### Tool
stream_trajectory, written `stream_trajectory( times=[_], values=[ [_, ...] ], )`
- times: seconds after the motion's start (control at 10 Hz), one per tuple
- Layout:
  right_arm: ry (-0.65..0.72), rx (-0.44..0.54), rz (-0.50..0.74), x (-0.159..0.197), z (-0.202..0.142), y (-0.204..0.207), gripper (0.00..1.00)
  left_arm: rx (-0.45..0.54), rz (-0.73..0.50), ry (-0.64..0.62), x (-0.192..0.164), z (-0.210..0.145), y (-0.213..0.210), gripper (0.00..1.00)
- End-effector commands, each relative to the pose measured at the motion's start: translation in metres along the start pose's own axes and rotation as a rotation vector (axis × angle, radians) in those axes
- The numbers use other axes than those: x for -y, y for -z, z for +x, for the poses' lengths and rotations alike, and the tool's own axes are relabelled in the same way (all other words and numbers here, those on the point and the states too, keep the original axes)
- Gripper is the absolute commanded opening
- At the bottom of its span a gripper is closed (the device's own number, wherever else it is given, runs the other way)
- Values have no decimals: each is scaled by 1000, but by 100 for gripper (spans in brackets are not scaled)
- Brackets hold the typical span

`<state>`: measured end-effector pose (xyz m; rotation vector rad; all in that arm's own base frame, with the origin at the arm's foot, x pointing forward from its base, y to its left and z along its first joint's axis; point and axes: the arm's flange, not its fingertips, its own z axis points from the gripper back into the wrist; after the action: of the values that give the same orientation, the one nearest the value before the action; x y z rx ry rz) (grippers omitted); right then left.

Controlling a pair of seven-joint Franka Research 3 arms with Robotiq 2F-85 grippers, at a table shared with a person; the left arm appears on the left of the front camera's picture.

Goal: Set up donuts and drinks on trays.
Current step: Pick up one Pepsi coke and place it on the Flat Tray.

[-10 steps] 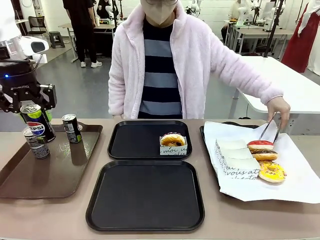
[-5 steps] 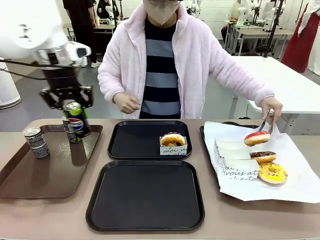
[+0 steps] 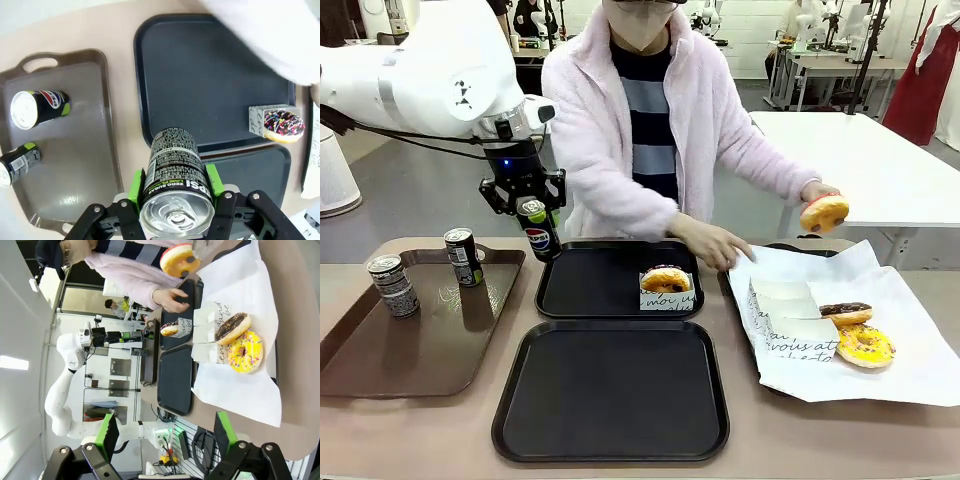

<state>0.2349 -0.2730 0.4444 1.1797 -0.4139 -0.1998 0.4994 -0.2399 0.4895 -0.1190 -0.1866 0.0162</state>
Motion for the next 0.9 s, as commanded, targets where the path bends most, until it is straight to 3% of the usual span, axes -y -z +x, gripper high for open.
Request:
stream_trajectory(
  times=[0.0,0.2,0.5,0.8],
  values=[
    [-17,5,16,1,0,-1,100,-155,28,42,-25,-39,-28,58],
    [-17,5,16,1,0,-1,100,-175,5,131,-52,-90,-45,58],
    [-17,5,16,1,0,-1,100,-148,19,76,-55,-92,-42,58],
    [-17,5,16,1,0,-1,100,-190,30,108,-53,-98,-44,58]
  ],
)
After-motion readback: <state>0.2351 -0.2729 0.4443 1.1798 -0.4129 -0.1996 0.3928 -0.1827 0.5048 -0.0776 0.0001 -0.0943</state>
